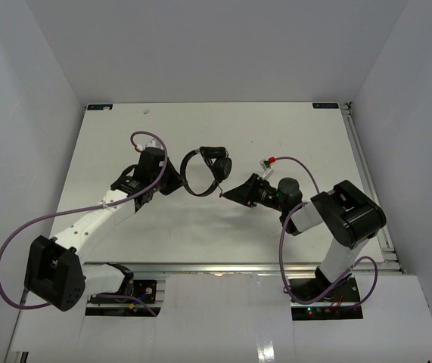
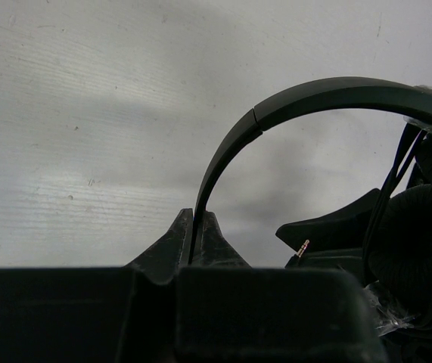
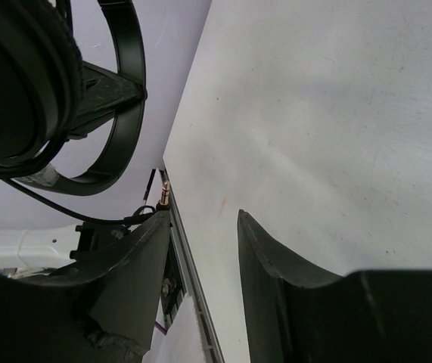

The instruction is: Wrap the headphones

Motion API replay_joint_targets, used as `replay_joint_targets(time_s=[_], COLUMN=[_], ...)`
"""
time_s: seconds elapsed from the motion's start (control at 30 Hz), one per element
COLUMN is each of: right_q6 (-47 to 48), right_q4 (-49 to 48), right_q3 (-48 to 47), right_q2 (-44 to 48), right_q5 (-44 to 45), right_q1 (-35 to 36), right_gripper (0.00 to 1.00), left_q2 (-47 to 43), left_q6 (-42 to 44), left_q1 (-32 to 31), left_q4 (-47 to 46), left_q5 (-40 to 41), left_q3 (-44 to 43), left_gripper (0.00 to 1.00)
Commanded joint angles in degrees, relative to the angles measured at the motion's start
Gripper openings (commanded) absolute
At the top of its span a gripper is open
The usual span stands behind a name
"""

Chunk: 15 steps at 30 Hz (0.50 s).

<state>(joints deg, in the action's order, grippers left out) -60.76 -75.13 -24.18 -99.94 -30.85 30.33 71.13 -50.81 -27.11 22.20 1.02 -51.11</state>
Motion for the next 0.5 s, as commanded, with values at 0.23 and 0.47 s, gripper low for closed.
replay_joint_targets(time_s=[0.23, 0.47], right_q6=[-2.92, -4.04], right_q4=[-33.07, -33.09], right_q3=[-0.93, -1.83], right_q2=[1.36, 0.45], right_q5=[3.20, 4.07], right_q1=[-0.36, -0.36], right_gripper=[0.47, 0.47], left_q2=[-2.32, -2.19], left_q6=[-0.27, -0.35], left_q1=[0.22, 0.22], left_q4=[-3.46, -4.21], left_q5=[-0.93, -0.93], left_q3=[0.39, 0.98], left_gripper=[0.00, 0.00])
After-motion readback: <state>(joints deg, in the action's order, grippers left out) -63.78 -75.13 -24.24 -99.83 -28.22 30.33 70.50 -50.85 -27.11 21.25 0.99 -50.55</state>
